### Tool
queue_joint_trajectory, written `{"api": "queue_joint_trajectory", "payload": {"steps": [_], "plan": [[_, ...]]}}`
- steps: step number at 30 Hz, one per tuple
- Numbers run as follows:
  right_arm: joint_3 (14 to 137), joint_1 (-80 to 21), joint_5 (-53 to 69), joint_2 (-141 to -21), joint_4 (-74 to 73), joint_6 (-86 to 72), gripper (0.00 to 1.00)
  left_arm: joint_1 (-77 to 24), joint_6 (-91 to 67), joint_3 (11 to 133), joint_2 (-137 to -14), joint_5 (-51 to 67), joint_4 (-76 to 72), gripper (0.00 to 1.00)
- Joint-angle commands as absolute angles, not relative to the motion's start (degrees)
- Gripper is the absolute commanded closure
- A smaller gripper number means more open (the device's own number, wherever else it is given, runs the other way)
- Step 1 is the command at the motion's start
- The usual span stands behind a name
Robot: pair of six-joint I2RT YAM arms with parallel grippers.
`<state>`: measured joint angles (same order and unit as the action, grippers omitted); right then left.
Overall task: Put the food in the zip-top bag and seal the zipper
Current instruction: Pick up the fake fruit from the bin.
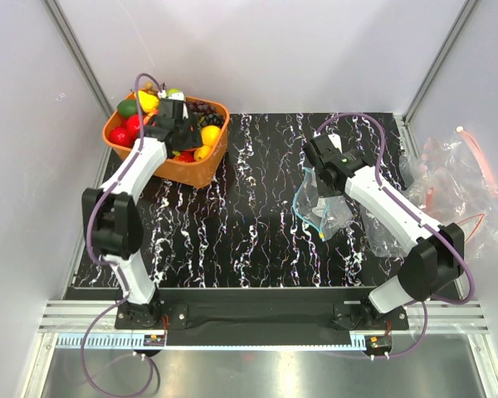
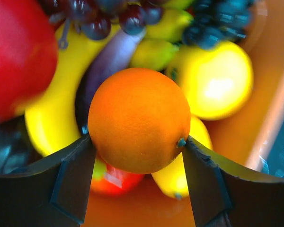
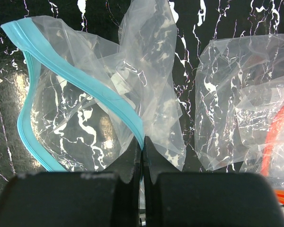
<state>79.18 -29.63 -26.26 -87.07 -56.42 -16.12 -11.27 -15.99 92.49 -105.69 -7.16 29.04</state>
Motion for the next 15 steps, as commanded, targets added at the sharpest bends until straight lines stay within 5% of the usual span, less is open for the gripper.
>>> {"api": "queue_joint_trajectory", "payload": {"steps": [1, 15], "plan": [[82.0, -30.1, -25.9, -87.1, -55.5, -15.6, 1.0, -11.3, -17.6, 88.9, -95.1, -0.3, 22.8, 0.5], [82.8, -30.0, -21.3, -86.2, -54.1, -15.8, 1.0, -27.1, -24.7, 76.4, -82.5, 14.3, 11.7, 0.51]]}}
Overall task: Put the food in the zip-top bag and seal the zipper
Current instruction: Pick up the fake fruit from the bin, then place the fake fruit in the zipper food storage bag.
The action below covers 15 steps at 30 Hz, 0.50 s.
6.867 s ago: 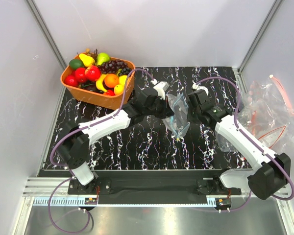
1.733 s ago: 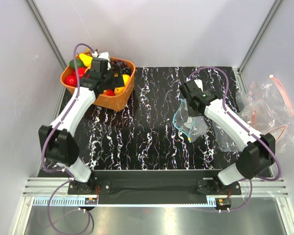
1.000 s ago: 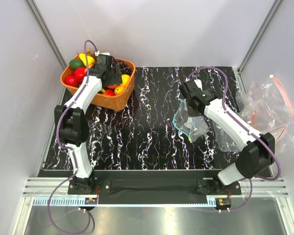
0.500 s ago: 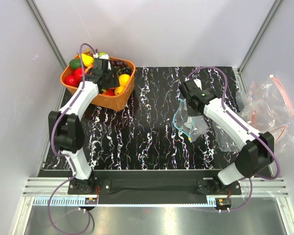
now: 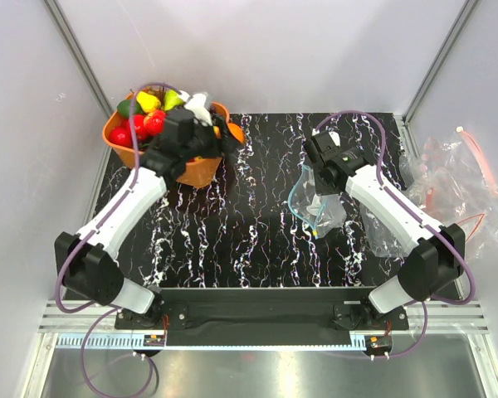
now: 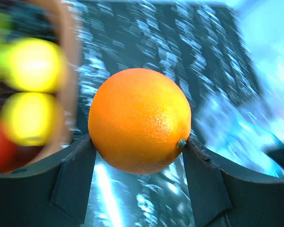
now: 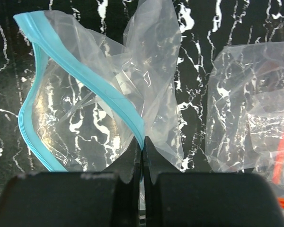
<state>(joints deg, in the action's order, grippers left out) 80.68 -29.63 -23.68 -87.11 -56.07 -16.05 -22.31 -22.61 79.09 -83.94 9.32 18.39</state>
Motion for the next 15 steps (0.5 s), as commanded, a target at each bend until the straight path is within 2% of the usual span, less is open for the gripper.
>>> {"api": "queue_joint_trajectory", "payload": {"steps": [1, 6, 15], "plan": [[82.8, -30.0, -21.1, -86.3, -54.1, -15.9, 1.0, -28.5, -25.2, 75.6, -82.6, 14.5, 10.6, 0.5], [82.5, -30.0, -19.5, -86.5, -53.6, -16.4, 1.0, -36.3, -30.3, 71.2, -84.5, 18.3, 0.6, 0.51], [81.0, -30.0, -18.0, -84.9, -51.9, -17.5, 1.0, -44.0, -34.2, 72.1, -92.5, 20.0, -4.1, 0.51]]}}
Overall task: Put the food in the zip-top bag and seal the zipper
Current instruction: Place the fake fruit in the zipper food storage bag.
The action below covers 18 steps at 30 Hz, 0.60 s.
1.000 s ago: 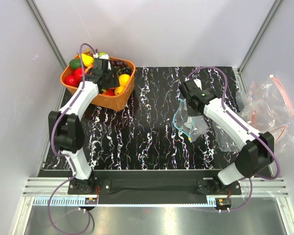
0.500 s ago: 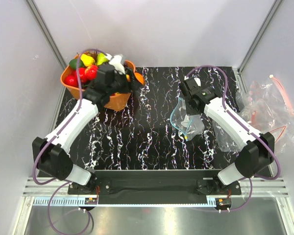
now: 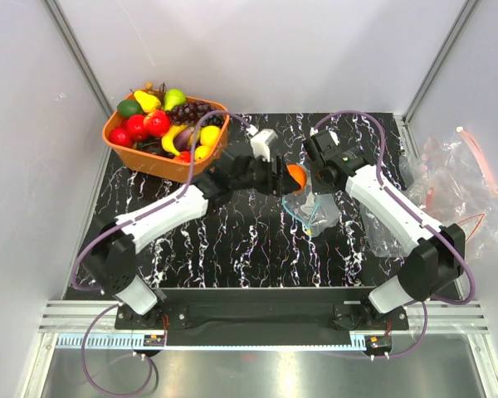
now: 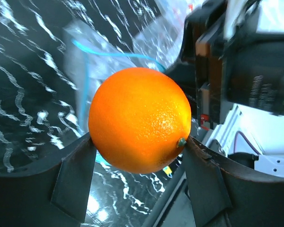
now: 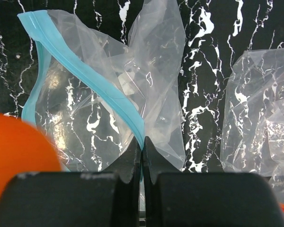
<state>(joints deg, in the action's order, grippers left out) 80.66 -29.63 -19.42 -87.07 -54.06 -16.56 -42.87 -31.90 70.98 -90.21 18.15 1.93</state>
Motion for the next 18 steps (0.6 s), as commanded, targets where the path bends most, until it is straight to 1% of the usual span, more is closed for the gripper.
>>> {"api": "queue_joint_trajectory", "payload": {"steps": [1, 7, 10, 13, 14, 15, 17, 18], "plan": [[80.9, -30.1, -17.8, -84.5, -51.7, -17.8, 1.0, -44.4, -34.7, 72.1, -93.3, 20.2, -4.5, 0.51], [79.5, -30.0, -17.4, -82.6, -50.1, -18.8, 1.0, -47.0, -35.4, 73.2, -98.1, 20.4, -6.3, 0.53], [78.8, -30.0, -17.8, -81.9, -49.5, -19.2, 1.0, -48.3, -34.7, 74.6, -99.8, 18.3, -4.2, 0.52], [77.9, -29.9, -18.5, -80.8, -48.7, -19.9, 1.0, -48.9, -34.2, 74.7, -100.3, 14.9, -1.8, 0.38], [77.5, -30.0, -18.5, -80.4, -48.3, -20.0, 1.0, -48.9, -34.0, 74.9, -100.4, 14.2, -1.1, 0.35], [77.3, -30.0, -18.6, -80.1, -48.1, -20.1, 1.0, -48.9, -33.6, 75.2, -100.8, 13.4, -0.2, 0.28], [76.8, -29.9, -18.5, -79.3, -47.6, -20.4, 1.0, -48.9, -32.7, 76.3, -101.2, 13.4, 2.2, 0.21], [76.6, -29.9, -18.5, -79.1, -47.5, -20.4, 1.0, -49.0, -32.4, 76.4, -101.2, 13.4, 2.4, 0.15]]}}
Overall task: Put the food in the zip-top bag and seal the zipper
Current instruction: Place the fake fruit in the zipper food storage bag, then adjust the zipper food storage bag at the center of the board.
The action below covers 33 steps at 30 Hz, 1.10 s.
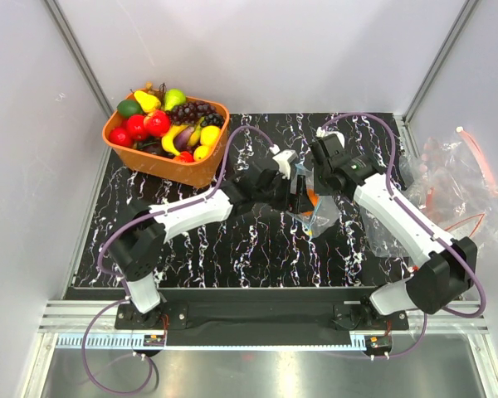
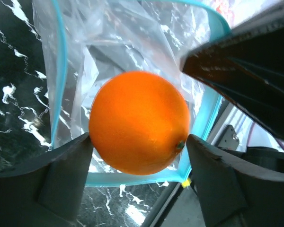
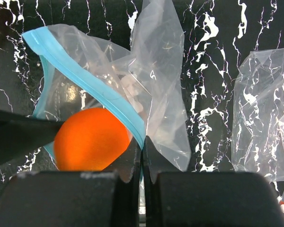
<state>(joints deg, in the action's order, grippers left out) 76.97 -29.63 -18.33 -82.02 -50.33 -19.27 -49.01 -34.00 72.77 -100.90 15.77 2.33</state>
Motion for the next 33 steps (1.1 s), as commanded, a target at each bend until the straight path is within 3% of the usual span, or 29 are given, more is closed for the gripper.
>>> {"api": "queue_joint_trajectory", "payload": {"steps": [1, 3, 4, 17, 26, 30, 33], "plan": [[76.6, -29.9, -18.5, -78.8, -47.5, -20.5, 1.0, -49.0, -32.0, 76.5, -100.9, 13.4, 2.5, 0.11], [76.3, -29.9, -18.7, -78.7, -47.5, -20.7, 1.0, -49.2, -31.6, 76.8, -99.8, 13.1, 3.5, 0.01], [76.1, -29.9, -18.7, -78.7, -47.5, -20.7, 1.0, -49.2, -30.9, 77.0, -99.3, 13.2, 4.0, 0.01], [75.1, -29.9, -20.0, -77.6, -47.5, -21.6, 1.0, -46.4, -25.5, 80.6, -91.8, 5.7, 19.2, 0.02], [74.9, -29.9, -20.2, -77.2, -47.1, -21.9, 1.0, -44.4, -27.9, 78.8, -96.1, 12.6, 16.5, 0.04], [74.9, -29.9, -20.1, -77.1, -47.0, -22.1, 1.0, -44.6, -29.0, 79.7, -98.4, 12.7, 15.7, 0.09], [74.6, -29.9, -19.9, -76.6, -46.7, -22.1, 1.0, -44.6, -30.2, 79.9, -100.4, 13.8, 14.4, 0.29]]}}
